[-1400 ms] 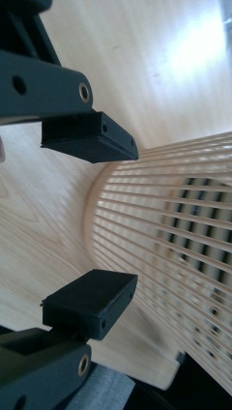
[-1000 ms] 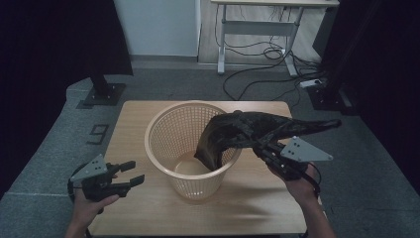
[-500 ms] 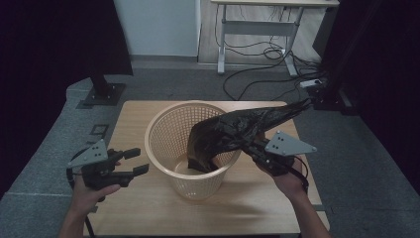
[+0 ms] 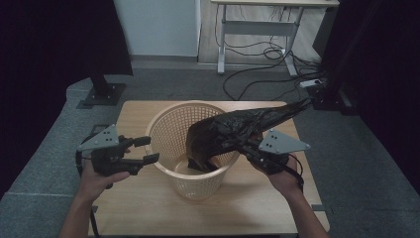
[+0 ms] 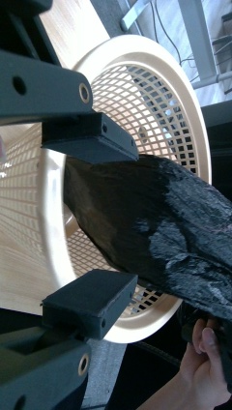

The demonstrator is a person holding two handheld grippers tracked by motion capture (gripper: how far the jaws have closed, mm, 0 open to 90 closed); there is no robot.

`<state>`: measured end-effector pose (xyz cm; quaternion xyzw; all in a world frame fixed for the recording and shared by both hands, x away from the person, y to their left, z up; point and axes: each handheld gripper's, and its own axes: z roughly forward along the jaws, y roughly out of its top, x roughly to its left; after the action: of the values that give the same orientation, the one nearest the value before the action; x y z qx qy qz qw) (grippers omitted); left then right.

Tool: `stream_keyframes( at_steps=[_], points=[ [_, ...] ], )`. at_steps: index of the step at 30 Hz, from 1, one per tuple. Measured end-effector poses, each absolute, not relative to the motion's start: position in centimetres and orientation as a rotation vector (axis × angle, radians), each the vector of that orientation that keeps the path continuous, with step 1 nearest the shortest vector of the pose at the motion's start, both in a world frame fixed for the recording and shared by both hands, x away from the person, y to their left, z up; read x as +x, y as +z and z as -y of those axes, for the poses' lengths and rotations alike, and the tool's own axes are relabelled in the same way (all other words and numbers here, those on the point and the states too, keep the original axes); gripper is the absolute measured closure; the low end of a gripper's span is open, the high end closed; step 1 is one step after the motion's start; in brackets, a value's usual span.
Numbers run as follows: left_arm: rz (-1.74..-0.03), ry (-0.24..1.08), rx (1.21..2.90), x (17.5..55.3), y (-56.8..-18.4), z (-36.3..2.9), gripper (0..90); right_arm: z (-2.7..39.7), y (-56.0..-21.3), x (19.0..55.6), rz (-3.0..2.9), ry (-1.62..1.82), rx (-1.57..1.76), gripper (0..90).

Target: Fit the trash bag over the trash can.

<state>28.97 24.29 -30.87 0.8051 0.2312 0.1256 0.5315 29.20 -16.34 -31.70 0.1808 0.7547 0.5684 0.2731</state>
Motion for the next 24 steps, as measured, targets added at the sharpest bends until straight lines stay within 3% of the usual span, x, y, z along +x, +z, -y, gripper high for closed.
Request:
stream_keyframes(
  at_steps=[16, 24],
  points=[
    [-0.498, 0.283, 1.936, 30.2, -29.2, -21.8, 36.1, 14.3, -28.6, 28.5, -1.994, 1.650, 0.393, 88.8],
    [-0.475, 0.259, 1.949, 30.7, -29.5, -20.4, 35.8, 12.5, -29.4, 28.8, -2.053, 1.642, 0.368, 88.7]
  ],
)
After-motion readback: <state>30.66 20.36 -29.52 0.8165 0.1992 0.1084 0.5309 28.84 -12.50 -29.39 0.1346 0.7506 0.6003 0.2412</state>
